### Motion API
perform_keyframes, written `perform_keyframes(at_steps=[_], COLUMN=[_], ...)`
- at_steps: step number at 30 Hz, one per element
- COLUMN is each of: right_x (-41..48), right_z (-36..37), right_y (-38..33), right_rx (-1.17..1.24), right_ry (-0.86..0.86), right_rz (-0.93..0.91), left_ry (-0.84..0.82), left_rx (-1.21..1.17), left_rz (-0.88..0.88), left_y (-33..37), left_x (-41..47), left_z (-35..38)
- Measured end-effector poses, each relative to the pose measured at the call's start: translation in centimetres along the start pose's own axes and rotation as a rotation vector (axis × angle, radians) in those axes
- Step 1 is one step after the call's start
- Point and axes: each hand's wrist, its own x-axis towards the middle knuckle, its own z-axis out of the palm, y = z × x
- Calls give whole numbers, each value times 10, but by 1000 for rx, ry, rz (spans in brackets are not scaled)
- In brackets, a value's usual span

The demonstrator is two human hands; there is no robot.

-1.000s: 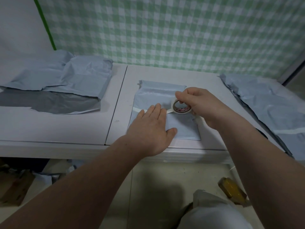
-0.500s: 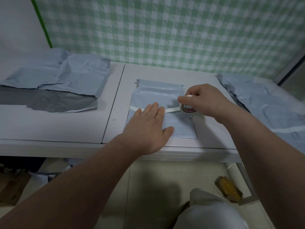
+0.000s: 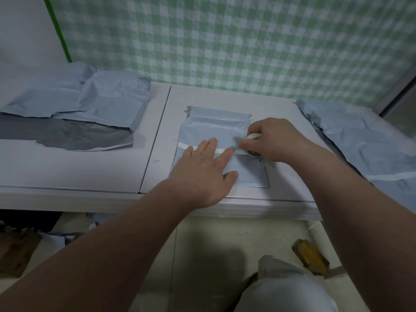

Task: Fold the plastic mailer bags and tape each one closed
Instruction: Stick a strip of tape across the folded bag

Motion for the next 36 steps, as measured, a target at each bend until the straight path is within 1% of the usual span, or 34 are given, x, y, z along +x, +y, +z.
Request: perform_keyframes(at_steps=[3, 10, 14, 17, 29, 36], right_x=[1, -3, -9, -11, -17, -17], right_z=[5, 15, 19, 23, 28, 30], right_y=[-1, -6, -12, -15, -14, -13], right_rx=[-26, -41, -51, -65, -22, -14], right_ry=[-2, 77, 141, 196, 242, 278], right_rz=[-9, 40, 68, 95, 143, 148], left_ry=[-8, -21, -28, -2, 8, 80], left_rx=[1, 42, 20, 24, 47, 76], left_rz=[-2, -62, -87, -94, -181, -238], left_y=[0, 9, 10, 8, -25, -41], left_x=[1, 3, 4, 2, -16, -23], left_z=[1, 0, 0, -1, -9, -6])
